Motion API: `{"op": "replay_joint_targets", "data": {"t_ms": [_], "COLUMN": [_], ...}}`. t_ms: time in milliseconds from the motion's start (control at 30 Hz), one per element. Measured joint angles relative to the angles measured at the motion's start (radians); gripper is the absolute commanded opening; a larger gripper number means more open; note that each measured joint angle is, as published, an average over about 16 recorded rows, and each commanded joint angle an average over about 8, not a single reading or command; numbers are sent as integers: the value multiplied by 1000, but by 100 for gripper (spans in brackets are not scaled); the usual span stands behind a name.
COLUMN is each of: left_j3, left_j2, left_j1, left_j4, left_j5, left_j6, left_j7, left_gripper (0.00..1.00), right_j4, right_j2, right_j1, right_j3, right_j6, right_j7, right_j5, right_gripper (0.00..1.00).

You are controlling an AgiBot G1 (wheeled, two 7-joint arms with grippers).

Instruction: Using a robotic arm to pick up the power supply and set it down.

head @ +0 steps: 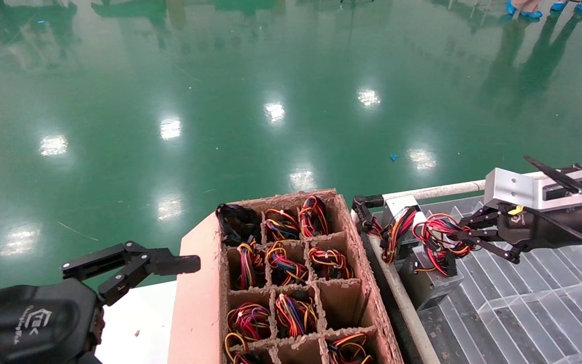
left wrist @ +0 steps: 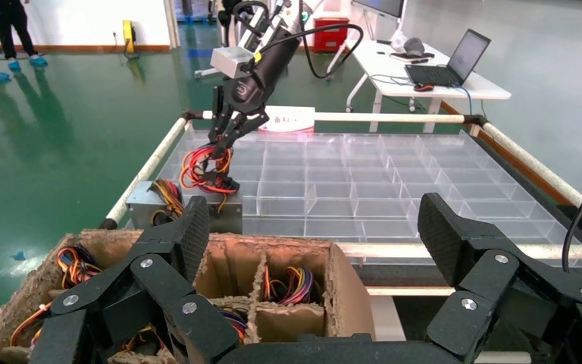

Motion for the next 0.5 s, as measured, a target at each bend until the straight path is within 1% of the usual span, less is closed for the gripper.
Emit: {"op": "replay_joint_targets", "data": {"t_ms": [500], "left_j3": [0], "left_j2": [0], "left_j1": [0], "left_j4": [0], "left_j5": [0], "left_j6": [0], "left_j7": [0], "left_gripper": [100], "right_j4": [4], "right_j2": [0], "right_j1": [3], "right_j3": [2], "right_j6": [-5], "right_j7": [4], "right_j5": [4], "right_gripper": [100]}}
